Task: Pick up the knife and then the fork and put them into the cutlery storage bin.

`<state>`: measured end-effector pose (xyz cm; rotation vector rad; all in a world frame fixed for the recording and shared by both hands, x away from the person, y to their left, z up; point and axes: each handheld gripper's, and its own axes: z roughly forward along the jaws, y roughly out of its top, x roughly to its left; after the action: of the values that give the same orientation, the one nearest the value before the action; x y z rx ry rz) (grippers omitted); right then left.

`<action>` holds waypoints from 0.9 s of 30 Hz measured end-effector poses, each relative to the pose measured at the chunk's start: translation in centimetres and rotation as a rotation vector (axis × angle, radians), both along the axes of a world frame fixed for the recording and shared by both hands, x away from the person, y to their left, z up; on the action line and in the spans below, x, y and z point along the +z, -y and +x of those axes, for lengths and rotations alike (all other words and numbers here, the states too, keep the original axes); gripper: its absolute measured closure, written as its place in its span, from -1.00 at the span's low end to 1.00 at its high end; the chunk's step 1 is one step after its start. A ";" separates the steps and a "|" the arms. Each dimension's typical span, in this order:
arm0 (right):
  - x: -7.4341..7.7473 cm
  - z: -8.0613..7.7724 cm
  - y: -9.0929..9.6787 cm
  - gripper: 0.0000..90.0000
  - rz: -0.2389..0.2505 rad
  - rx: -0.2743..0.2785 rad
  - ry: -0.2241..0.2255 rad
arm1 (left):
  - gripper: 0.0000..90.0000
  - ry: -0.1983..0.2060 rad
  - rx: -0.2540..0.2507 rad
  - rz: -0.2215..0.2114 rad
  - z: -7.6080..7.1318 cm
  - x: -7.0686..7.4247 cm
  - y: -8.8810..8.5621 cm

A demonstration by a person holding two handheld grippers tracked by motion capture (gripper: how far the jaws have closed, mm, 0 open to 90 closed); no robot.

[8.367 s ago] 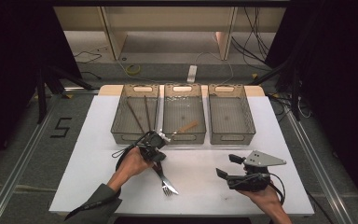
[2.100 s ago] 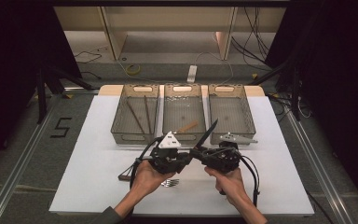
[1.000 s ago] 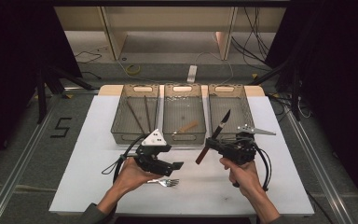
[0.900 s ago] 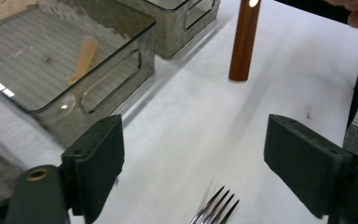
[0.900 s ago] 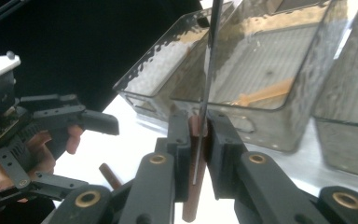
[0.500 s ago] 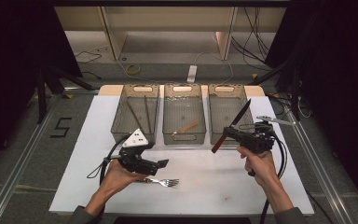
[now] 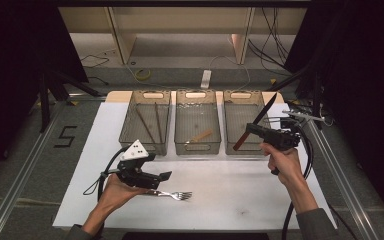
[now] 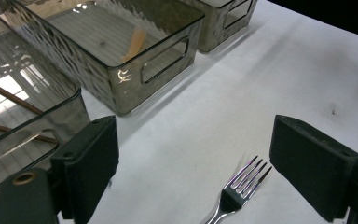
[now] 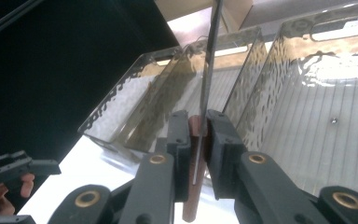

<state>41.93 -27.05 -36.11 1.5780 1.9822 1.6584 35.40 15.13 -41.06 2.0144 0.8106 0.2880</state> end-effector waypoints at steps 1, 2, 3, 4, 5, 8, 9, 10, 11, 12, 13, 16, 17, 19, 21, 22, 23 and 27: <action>0.1 0.2 0.1 0.80 -0.003 -0.001 -0.001 | -0.67 0.003 0.000 0.006 0.0 0.0 -0.1; 0.3 0.4 0.2 0.80 -0.007 -0.005 -0.005 | -0.67 0.005 0.005 0.006 -0.1 0.0 -0.2; 0.5 0.6 0.2 0.80 -0.006 -0.007 -0.008 | -0.68 0.006 0.004 0.009 -0.1 0.0 -0.3; 0.6 0.8 0.3 0.80 -0.011 -0.009 -0.009 | -0.68 0.007 0.006 0.012 -0.2 0.0 -0.4; 0.8 1.0 0.3 0.80 -0.017 -0.011 -0.009 | -0.68 0.007 0.010 0.010 -0.2 0.0 -0.5; 1.1 1.7 0.4 0.80 -0.018 -0.021 -0.011 | -0.68 0.004 0.019 0.010 -0.3 -0.2 -0.8; 1.1 2.0 0.5 0.80 -0.022 -0.024 -0.017 | -0.68 0.005 0.018 0.020 -0.4 -0.2 -0.9; 1.2 2.2 0.5 0.80 -0.024 -0.029 -0.021 | -0.68 0.008 0.021 0.026 -0.4 -0.2 -1.0; 1.1 2.4 0.5 0.80 -0.027 -0.035 -0.021 | -0.68 0.011 0.025 0.022 -0.5 -0.3 -0.9; 1.1 2.7 0.5 0.80 -0.029 -0.037 -0.026 | -0.68 0.010 0.021 0.029 -0.5 -0.3 -1.0; 1.0 2.9 0.5 0.80 -0.035 -0.040 -0.029 | -0.68 0.010 0.020 0.030 -0.5 -0.3 -1.1; 0.7 3.6 0.4 0.79 -0.052 -0.048 -0.045 | -0.68 0.008 0.020 0.035 -0.5 -0.4 -1.1; 0.5 3.9 0.4 0.79 -0.060 -0.051 -0.051 | -0.68 0.007 0.021 0.035 -0.6 -0.4 -1.1; 0.2 4.4 0.4 0.79 -0.077 -0.059 -0.066 | -0.68 0.006 0.023 0.037 -0.6 -0.4 -1.1; -0.2 5.0 0.3 0.79 -0.089 -0.067 -0.079 | -0.68 0.007 0.023 0.038 -0.6 -0.4 -1.0; -0.4 5.2 0.3 0.79 -0.093 -0.072 -0.085 | -0.68 0.007 0.021 0.040 -0.7 -0.4 -1.1; -0.6 5.4 0.2 0.79 -0.095 -0.075 -0.090 | -0.68 0.008 0.020 0.042 -0.7 -0.4 -1.1; -1.2 6.2 0.1 0.79 -0.106 -0.089 -0.109 | -0.68 0.008 0.021 0.052 -0.6 -0.5 -1.1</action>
<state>48.16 -27.10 -37.32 1.7245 1.9824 1.4398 34.76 16.25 -41.56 2.0532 0.8273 0.3316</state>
